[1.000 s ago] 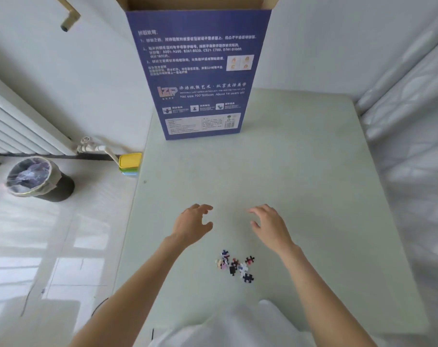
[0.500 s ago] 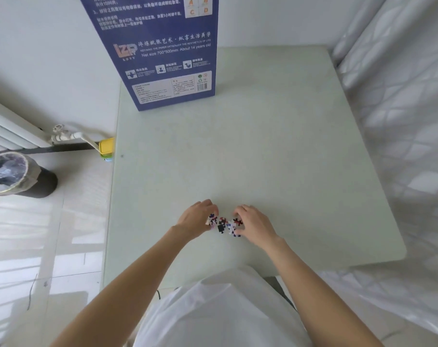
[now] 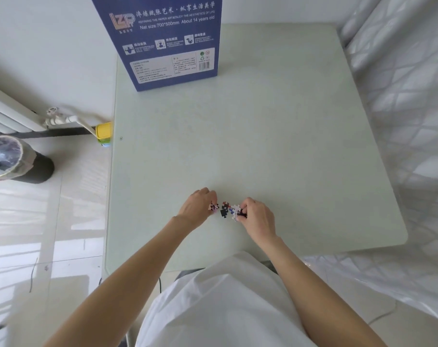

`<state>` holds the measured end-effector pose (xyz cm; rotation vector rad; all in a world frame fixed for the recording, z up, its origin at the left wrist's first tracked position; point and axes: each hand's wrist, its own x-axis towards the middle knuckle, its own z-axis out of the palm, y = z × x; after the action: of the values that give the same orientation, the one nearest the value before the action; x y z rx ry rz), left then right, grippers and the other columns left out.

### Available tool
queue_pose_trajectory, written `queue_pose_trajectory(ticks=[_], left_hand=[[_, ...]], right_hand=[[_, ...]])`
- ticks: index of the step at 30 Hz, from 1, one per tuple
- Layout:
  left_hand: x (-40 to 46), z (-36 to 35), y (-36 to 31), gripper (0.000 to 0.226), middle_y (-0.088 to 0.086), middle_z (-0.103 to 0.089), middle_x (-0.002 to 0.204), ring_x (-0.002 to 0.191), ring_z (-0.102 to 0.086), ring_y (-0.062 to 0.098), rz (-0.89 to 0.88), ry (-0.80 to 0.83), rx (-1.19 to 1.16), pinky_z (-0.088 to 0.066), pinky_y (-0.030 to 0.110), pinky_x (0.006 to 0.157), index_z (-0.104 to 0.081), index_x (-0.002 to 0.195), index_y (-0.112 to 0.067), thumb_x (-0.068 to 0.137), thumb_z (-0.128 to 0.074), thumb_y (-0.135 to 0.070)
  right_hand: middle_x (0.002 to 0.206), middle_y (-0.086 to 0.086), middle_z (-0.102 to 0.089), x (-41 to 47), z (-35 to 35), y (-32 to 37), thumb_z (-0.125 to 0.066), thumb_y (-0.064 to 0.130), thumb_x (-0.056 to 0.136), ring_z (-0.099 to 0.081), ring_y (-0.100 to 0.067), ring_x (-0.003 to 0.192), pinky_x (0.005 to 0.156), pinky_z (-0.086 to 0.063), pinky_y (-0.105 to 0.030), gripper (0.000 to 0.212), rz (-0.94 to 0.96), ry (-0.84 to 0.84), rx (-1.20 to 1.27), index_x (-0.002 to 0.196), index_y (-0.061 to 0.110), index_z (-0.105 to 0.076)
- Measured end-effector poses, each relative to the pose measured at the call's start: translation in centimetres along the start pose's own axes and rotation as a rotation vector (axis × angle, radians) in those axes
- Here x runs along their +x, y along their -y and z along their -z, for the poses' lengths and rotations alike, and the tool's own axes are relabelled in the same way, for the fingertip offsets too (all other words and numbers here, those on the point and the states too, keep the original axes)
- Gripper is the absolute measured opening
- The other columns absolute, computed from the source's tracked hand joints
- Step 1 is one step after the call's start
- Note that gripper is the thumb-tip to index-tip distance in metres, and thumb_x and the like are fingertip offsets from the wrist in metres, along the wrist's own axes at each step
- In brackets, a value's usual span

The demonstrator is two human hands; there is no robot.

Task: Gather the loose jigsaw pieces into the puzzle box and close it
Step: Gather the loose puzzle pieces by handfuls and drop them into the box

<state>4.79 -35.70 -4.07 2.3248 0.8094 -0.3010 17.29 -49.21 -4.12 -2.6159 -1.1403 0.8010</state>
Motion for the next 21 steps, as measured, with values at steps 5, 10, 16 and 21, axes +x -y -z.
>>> queue_pose_trajectory(ticks=[5,10,16,21], left_hand=[[0.2,0.1,0.1,0.022,0.005,-0.059,0.1,0.089,-0.057,0.022,0.065,0.028,-0.094,-0.043,0.027,0.077,-0.055,0.103,-0.011,0.085,-0.064,-0.019],[-0.2,0.2,0.3,0.013,0.001,-0.061,0.092,0.078,-0.055,0.015,0.058,0.021,-0.157,-0.042,0.024,0.073,-0.063,0.095,-0.013,0.083,-0.066,-0.017],[-0.8,-1.3,-1.9,0.009,-0.002,-0.059,0.085,0.07,-0.06,0.014,0.073,-0.029,-0.344,-0.044,0.022,0.072,-0.07,0.081,-0.015,0.074,-0.074,-0.01],[-0.6,-2.3,-2.1,0.017,0.001,-0.054,0.107,0.078,-0.064,0.021,0.067,-0.071,-0.173,-0.04,0.022,0.071,-0.065,0.097,-0.014,0.081,-0.069,-0.016]], right_hand=[[0.093,0.0,-0.066,-0.2,-0.2,-0.3,-0.07,0.026,0.078,-0.06,-0.022,0.089,0.067,-0.042,-0.028,0.028,-0.126,0.042,0.137,0.101,0.015,-0.058],[0.102,-0.002,-0.059,0.0,0.1,-0.1,-0.068,0.026,0.08,-0.051,-0.021,0.102,0.071,-0.039,-0.029,0.025,-0.089,0.061,0.08,0.1,0.015,-0.058],[0.109,-0.003,-0.051,-0.2,0.2,0.1,-0.063,0.027,0.085,-0.044,-0.022,0.108,0.076,-0.04,-0.031,0.025,-0.044,0.065,0.008,0.104,0.014,-0.053],[0.113,-0.004,-0.05,-0.8,0.0,-0.2,-0.066,0.033,0.082,-0.044,-0.023,0.107,0.076,-0.04,-0.03,0.043,0.022,0.032,0.018,0.115,0.014,-0.047]])
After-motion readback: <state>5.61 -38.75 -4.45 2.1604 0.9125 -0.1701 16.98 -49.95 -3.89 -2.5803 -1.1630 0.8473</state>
